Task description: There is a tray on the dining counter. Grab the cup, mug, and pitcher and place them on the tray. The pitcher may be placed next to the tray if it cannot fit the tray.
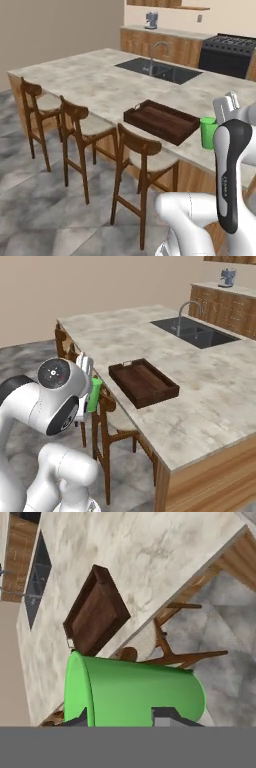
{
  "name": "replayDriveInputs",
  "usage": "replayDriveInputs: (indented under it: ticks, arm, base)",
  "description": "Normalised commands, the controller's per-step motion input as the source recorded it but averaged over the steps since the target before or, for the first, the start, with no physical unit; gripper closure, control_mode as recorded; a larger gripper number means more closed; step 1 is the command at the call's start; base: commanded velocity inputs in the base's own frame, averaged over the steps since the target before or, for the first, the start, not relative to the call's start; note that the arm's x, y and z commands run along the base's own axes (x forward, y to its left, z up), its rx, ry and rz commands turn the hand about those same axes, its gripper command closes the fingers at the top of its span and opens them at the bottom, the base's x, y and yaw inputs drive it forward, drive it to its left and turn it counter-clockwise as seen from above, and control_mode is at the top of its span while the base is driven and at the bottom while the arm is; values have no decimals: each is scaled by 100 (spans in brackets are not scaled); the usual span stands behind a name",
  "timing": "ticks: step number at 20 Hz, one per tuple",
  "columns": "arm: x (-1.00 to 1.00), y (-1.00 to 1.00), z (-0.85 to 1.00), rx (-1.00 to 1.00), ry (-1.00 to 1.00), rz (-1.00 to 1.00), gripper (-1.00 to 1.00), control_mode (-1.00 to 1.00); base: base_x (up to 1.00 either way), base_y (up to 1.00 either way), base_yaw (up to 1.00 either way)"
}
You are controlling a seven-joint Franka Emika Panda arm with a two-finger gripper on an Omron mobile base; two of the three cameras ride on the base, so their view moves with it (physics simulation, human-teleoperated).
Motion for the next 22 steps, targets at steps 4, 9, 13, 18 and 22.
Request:
replayDriveInputs:
  ticks: [4,9,13,18,22]
  arm:
    - [0,0,0,0,0,0,100,100]
    - [0,0,0,0,0,0,100,100]
    - [0,0,0,0,0,0,100,100]
    - [0,0,0,0,0,0,100,100]
    - [0,0,0,0,0,0,100,100]
  base:
    - [83,0,-11]
    - [75,-2,-13]
    - [69,-10,-15]
    - [64,-3,-13]
    - [78,0,-10]
